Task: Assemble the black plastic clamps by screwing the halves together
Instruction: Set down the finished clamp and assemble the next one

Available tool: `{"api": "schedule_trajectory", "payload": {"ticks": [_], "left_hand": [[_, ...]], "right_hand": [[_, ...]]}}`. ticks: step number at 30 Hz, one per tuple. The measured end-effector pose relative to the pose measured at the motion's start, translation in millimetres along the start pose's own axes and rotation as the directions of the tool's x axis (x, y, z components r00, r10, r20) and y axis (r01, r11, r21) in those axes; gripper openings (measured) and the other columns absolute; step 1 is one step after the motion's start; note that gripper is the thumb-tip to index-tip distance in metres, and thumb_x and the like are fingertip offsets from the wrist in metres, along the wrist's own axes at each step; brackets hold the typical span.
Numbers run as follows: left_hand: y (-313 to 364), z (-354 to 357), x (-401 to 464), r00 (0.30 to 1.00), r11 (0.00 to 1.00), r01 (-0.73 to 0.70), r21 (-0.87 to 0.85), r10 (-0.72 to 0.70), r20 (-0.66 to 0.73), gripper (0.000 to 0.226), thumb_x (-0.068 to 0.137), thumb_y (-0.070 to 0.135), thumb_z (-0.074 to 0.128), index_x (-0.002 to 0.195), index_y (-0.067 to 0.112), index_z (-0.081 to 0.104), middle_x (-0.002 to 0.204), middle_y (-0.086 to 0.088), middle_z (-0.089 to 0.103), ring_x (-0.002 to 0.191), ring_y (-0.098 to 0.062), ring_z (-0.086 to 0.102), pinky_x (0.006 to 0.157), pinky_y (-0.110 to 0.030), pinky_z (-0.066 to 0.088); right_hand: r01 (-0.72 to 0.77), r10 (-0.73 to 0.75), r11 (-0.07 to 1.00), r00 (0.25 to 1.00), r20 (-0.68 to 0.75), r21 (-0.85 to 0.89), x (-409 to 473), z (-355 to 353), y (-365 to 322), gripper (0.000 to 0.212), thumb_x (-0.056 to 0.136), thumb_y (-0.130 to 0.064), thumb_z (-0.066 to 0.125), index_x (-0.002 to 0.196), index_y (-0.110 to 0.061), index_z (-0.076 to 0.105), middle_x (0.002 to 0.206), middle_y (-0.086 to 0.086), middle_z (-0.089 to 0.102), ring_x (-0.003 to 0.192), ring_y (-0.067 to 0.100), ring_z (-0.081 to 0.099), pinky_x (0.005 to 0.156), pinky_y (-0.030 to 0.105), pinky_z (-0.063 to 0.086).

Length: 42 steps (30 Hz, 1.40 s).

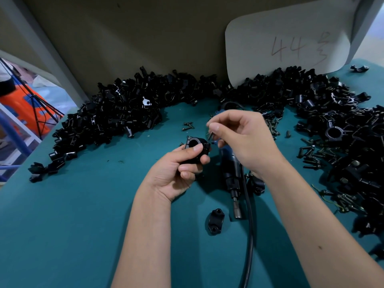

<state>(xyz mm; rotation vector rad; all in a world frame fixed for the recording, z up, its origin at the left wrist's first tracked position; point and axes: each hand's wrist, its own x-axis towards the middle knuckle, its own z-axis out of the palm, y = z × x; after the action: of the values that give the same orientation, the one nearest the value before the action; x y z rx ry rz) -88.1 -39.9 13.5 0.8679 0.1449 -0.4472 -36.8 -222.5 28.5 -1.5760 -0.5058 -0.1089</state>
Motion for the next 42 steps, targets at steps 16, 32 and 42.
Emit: {"api": "schedule_trajectory", "payload": {"ticks": [16, 32, 42], "left_hand": [[0.7, -1.5, -2.0, 0.998, 0.999, 0.012, -0.035, -0.010, 0.061, 0.018, 0.087, 0.013, 0.067, 0.102, 0.008, 0.059, 0.074, -0.009, 0.059, 0.035, 0.000, 0.040, 0.032, -0.009, 0.036], [-2.8, -2.6, 3.7, 0.967, 0.970, 0.077, -0.231, -0.016, 0.253, 0.042, 0.075, 0.001, 0.089, 0.108, -0.004, 0.063, 0.076, -0.014, 0.059, 0.037, -0.005, 0.050, 0.033, -0.014, 0.044], [-4.3, 3.4, 4.7, 0.940, 0.890, 0.187, -0.416, -0.040, 0.338, 0.037, 0.093, -0.004, 0.069, 0.124, -0.005, 0.049, 0.080, -0.023, 0.058, 0.048, -0.007, 0.039, 0.039, -0.023, 0.053]], "right_hand": [[-0.026, 0.025, 0.999, 0.999, 0.020, 0.035, -3.6, 1.9, -4.6, 0.010, 0.092, -0.015, 0.079, 0.082, -0.013, 0.078, 0.070, 0.005, 0.071, 0.064, 0.013, 0.064, 0.059, 0.025, 0.051], [-0.138, 0.122, 0.978, 0.987, 0.105, 0.159, -7.1, 3.2, -9.8, 0.016, 0.099, -0.019, 0.070, 0.094, -0.026, 0.084, 0.088, -0.004, 0.075, 0.081, 0.014, 0.056, 0.058, 0.023, 0.045], [-0.289, 0.268, 0.917, 0.957, 0.111, 0.273, -6.6, 8.8, -13.4, 0.037, 0.099, -0.050, 0.061, 0.091, -0.018, 0.079, 0.087, -0.001, 0.069, 0.078, 0.013, 0.057, 0.061, 0.024, 0.044]]}}
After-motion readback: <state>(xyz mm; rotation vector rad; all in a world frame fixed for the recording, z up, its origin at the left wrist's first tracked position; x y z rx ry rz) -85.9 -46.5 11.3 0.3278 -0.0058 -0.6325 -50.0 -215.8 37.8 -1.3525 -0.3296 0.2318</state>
